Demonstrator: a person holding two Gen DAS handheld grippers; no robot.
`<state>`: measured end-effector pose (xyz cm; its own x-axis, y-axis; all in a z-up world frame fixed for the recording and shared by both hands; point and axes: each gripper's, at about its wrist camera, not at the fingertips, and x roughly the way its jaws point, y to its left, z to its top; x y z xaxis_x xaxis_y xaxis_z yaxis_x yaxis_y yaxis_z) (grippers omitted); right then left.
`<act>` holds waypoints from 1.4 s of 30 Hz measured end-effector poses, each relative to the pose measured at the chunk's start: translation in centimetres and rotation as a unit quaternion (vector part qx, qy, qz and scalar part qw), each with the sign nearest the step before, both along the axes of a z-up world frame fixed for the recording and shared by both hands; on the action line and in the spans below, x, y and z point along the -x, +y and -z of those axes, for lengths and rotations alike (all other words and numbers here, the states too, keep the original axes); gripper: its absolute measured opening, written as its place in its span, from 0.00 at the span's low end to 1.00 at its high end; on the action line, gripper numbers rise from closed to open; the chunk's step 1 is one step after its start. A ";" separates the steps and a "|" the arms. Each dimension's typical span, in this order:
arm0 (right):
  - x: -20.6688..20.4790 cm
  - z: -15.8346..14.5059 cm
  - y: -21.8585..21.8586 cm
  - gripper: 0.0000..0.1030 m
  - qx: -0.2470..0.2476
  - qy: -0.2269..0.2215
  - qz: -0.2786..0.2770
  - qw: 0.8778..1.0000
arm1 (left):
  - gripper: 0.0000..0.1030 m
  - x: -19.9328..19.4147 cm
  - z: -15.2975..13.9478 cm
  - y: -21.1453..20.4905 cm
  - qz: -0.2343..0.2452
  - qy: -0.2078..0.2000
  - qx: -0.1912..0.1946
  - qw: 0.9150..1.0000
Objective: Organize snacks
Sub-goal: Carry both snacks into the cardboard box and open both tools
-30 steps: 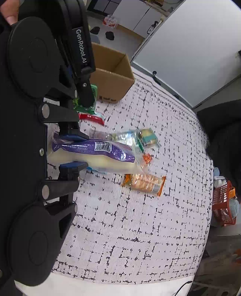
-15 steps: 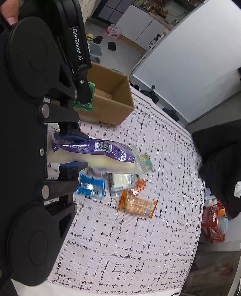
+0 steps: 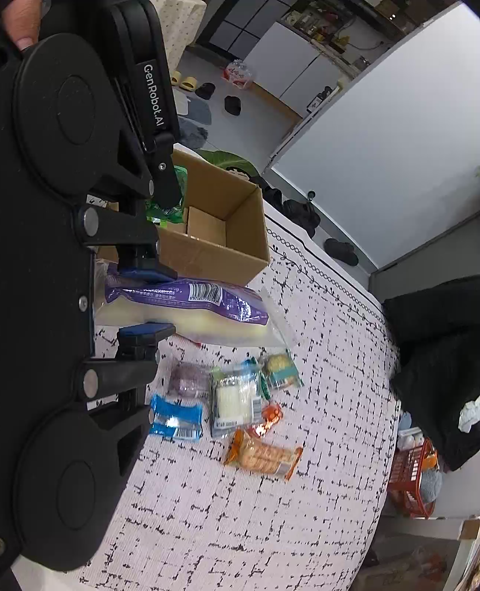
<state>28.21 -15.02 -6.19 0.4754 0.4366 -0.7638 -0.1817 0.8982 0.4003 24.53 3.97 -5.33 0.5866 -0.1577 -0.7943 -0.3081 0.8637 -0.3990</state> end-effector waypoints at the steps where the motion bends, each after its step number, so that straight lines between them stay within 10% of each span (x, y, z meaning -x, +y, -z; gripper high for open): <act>1: 0.0 0.0 0.3 0.23 0.001 0.000 -0.002 1.000 | 0.27 0.0 0.0 0.3 -0.002 0.000 0.000 1.000; 36: -5.2 1.9 11.3 0.23 0.019 0.031 -0.040 0.999 | 0.28 -4.9 4.6 11.4 -0.058 0.036 0.027 0.997; 42: -5.7 2.7 12.9 0.23 0.022 0.039 -0.050 0.998 | 0.41 -5.1 4.4 12.3 -0.069 0.024 0.032 0.997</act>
